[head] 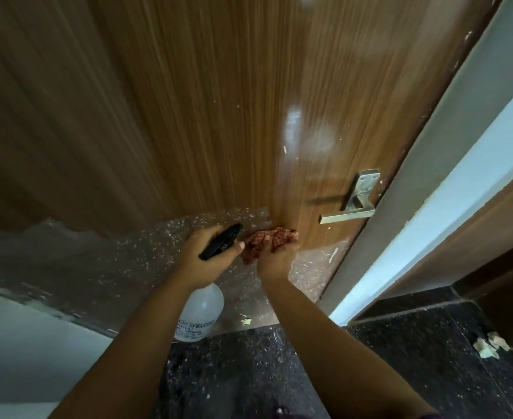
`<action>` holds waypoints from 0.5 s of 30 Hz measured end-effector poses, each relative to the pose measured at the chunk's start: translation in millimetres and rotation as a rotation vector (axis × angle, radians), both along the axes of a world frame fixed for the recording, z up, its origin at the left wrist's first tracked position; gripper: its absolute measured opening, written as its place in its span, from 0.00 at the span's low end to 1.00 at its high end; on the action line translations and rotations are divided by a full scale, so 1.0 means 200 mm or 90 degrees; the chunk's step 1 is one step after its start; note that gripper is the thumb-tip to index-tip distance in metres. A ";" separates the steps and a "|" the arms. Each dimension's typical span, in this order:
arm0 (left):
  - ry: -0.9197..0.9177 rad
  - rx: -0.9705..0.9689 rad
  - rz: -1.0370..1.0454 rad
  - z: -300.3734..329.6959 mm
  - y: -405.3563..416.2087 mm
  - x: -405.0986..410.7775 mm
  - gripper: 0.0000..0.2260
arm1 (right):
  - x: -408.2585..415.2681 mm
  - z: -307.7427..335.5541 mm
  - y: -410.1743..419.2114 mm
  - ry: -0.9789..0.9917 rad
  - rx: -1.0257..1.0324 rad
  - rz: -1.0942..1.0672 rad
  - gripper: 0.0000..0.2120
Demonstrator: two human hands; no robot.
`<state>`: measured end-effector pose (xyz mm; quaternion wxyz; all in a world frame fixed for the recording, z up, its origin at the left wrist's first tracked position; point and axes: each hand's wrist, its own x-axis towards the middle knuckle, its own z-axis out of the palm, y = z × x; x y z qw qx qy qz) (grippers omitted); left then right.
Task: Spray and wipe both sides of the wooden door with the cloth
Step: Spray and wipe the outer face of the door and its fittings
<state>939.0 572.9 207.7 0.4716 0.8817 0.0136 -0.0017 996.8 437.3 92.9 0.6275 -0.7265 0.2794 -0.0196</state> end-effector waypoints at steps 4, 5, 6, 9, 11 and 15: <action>0.014 -0.002 0.033 -0.09 0.06 -0.06 0.09 | -0.02 -0.03 -0.07 -0.042 -0.028 -0.041 0.31; 0.016 0.001 0.040 -0.11 0.06 -0.08 0.11 | -0.02 -0.03 -0.12 -0.040 -0.036 -0.064 0.34; 0.010 0.007 0.056 -0.13 0.06 -0.09 0.12 | 0.00 -0.04 -0.17 -0.034 -0.048 -0.104 0.35; -0.002 0.017 0.104 -0.15 0.06 -0.11 0.14 | 0.04 0.03 -0.26 -0.067 -0.087 -0.195 0.34; -0.006 0.007 0.125 -0.14 0.07 -0.12 0.14 | 0.01 0.06 -0.21 -0.155 -0.156 -0.127 0.30; -0.037 -0.040 0.113 -0.13 0.11 -0.17 0.10 | -0.09 -0.04 0.05 -0.552 -0.518 0.299 0.23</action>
